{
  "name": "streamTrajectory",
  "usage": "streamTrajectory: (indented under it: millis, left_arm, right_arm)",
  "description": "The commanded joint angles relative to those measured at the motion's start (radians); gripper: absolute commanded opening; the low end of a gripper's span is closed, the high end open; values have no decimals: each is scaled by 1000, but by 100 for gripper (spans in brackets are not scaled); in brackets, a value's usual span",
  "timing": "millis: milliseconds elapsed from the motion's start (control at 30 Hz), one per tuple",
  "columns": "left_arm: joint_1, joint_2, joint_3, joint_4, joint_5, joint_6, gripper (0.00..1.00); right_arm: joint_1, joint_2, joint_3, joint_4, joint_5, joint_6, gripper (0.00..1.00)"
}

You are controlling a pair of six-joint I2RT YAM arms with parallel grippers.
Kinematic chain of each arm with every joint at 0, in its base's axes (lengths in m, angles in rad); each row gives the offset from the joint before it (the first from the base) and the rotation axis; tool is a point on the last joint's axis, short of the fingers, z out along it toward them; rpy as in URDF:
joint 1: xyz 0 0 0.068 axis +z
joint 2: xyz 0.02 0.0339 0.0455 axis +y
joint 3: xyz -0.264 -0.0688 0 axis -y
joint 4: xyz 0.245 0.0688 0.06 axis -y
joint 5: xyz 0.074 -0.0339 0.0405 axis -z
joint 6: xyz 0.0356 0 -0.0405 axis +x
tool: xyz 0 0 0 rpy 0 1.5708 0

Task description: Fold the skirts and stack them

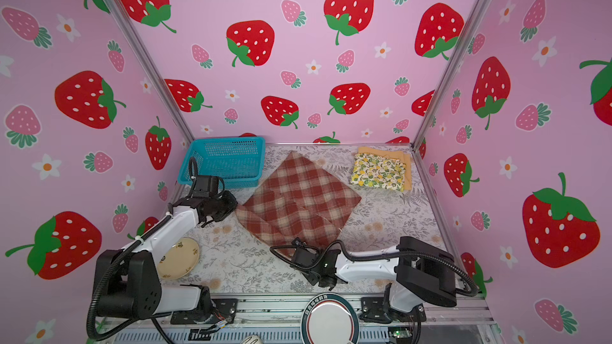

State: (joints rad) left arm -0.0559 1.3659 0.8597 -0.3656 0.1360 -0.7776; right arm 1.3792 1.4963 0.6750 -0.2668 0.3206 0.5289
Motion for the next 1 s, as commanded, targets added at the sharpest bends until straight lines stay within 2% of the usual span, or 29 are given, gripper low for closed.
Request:
streamTrajectory:
  millis: [0, 167, 433, 600, 733, 833, 967]
  left_arm:
    - [8, -1, 45, -8, 19, 16, 0]
    - [8, -44, 31, -19, 40, 25, 0]
    - [8, -227, 3, -136, 63, 78, 0]
    - [10, -363, 30, -241, 73, 70, 0]
    - [7, -461, 82, -279, 98, 12, 0]
    - [-6, -471, 124, -265, 111, -29, 0]
    - [-58, -371, 209, -225, 112, -42, 0]
  right_arm:
    - [6, -6, -23, -52, -43, 13, 7]
    - [5, -95, -16, -60, -117, 11, 7]
    - [5, -226, 49, -123, -311, -3, 6]
    - [6, -339, 80, -166, -365, 25, 5]
    - [4, -425, 110, -219, -388, 52, 5]
    - [-4, -472, 113, -232, -395, 63, 5]
    - [-65, -491, 106, -229, -439, 55, 4]
